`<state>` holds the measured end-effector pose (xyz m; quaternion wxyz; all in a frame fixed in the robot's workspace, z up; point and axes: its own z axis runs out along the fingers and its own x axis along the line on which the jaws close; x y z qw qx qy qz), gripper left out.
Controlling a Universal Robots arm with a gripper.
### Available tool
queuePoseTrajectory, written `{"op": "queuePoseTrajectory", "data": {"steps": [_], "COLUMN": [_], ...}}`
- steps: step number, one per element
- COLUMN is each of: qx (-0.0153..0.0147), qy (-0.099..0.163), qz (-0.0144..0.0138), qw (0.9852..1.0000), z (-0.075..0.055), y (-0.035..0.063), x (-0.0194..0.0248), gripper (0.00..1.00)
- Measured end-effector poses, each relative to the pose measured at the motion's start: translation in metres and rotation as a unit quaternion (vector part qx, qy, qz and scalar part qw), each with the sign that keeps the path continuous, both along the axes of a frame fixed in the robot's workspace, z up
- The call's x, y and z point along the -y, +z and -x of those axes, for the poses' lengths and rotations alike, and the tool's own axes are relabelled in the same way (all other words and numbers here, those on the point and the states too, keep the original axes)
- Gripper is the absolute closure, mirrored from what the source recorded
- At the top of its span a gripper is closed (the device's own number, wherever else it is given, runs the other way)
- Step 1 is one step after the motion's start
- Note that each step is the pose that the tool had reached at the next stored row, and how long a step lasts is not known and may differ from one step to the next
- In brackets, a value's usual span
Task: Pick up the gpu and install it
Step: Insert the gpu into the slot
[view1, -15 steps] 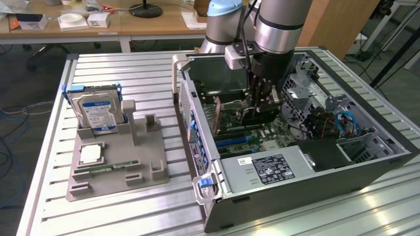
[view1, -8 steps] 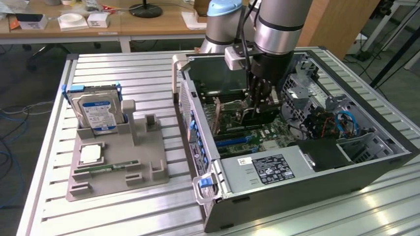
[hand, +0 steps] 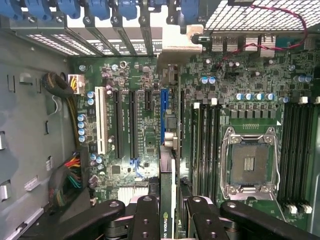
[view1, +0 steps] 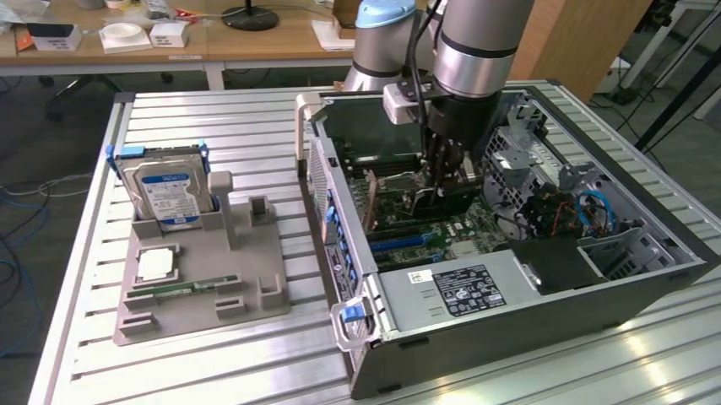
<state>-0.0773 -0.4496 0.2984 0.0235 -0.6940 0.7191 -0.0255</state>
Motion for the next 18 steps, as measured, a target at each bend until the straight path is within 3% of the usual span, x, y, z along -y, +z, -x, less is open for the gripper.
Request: {"op": "queuePoseTrajectory", "data": {"steps": [18], "qx": [-0.0001], "qy": [0.000], "qz": [0.0009], "qw": [1.0000], "z": [0.010], "y": [-0.0133], "x": [0.0014], "gripper": [0.74]}}
